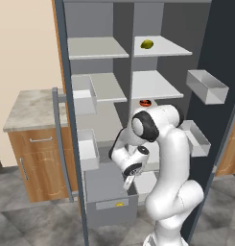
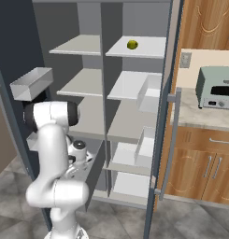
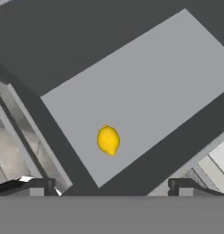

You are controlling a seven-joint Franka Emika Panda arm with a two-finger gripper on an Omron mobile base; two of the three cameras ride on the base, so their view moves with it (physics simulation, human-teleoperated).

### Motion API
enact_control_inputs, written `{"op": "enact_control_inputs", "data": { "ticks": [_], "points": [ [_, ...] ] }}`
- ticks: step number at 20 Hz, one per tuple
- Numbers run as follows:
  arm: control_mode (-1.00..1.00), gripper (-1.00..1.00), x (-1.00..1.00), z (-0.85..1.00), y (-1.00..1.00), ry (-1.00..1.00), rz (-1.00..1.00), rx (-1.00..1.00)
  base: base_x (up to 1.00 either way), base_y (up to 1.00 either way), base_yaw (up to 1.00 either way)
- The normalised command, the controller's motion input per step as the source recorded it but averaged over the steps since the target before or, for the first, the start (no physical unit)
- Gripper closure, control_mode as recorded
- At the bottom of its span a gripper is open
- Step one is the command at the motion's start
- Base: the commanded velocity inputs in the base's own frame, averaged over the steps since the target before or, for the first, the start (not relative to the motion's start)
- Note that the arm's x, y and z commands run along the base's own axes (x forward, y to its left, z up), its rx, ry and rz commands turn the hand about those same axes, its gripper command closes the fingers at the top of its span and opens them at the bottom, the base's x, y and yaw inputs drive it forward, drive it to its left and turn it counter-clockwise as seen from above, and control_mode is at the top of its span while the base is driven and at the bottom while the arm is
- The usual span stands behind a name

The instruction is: Take the pear and lemon from the fridge shelf and place them in the freezer drawer to begin freezing them.

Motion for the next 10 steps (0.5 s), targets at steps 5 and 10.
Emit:
{"op": "enact_control_inputs", "data": {
  "ticks": [5,10],
  "points": [
    [-1.0,-1.0,0.13,1.0,-0.53,0.0,0.0,0.05,0.0,0.0,0.0],
    [-1.0,-1.0,0.16,1.0,-0.33,0.0,0.0,0.13,0.0,0.0,0.0]
  ]
}}
